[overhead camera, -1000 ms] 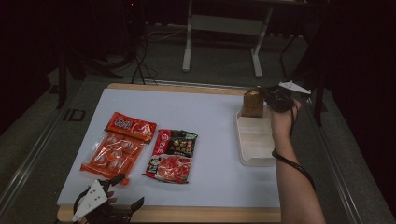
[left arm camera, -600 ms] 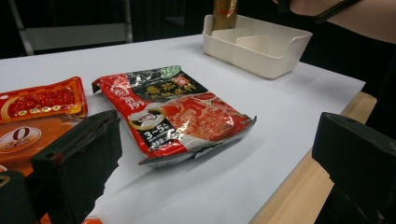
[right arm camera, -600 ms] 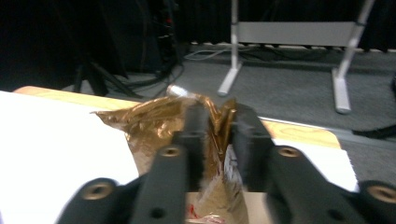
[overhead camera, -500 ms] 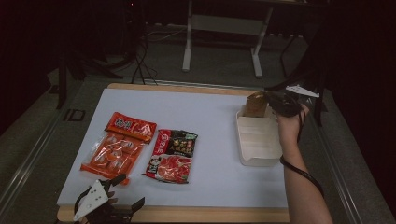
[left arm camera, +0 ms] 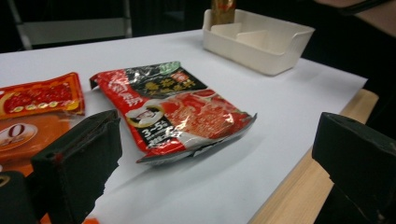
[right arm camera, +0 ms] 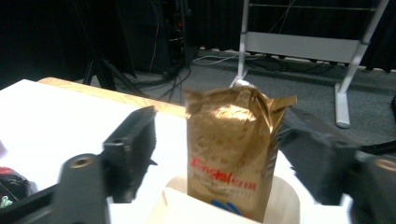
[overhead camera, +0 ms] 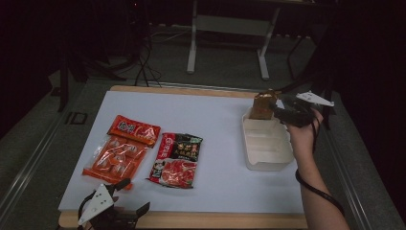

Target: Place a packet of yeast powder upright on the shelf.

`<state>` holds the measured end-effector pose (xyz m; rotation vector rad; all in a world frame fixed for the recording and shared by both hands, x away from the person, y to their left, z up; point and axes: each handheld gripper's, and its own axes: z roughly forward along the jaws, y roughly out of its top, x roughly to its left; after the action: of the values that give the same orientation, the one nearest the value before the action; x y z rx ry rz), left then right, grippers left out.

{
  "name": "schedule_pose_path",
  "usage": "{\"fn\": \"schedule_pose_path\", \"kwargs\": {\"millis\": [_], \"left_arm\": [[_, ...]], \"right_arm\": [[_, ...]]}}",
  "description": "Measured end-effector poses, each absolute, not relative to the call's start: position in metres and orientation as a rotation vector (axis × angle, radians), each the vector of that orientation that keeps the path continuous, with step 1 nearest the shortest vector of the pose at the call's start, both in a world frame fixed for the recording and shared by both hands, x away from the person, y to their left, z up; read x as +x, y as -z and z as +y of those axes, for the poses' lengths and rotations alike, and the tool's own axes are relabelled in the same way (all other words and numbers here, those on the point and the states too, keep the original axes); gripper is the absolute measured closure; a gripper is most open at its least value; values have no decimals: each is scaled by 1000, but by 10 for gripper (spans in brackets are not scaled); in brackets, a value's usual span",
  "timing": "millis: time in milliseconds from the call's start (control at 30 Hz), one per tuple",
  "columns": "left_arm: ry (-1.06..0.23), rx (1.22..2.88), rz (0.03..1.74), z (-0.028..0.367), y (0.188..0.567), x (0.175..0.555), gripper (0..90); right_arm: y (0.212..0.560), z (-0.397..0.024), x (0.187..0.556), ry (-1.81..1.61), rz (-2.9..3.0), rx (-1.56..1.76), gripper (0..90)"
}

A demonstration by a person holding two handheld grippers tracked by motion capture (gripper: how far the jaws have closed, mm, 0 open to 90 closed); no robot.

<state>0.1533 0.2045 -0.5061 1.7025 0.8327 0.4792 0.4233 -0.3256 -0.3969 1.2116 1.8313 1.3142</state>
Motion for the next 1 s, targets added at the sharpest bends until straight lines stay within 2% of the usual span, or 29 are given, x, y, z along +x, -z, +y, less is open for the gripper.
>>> {"fn": "schedule_pose_path", "kwargs": {"millis": [100,200,567,1000], "left_arm": [[-461,1701,850,204,506,154,25],[-440,1685,853,204,505,156,25],[-430,1687,835,200,503,156,25],[-363,1731,826,190,495,160,32]], "right_arm": [[392,-326,413,-1356,1834,1206,147],[390,-326,401,-1396,1838,1180,112],[391,-319,348,-1512,1895,1067,141],[417,-292,288,-1534,2008,928,144]]}}
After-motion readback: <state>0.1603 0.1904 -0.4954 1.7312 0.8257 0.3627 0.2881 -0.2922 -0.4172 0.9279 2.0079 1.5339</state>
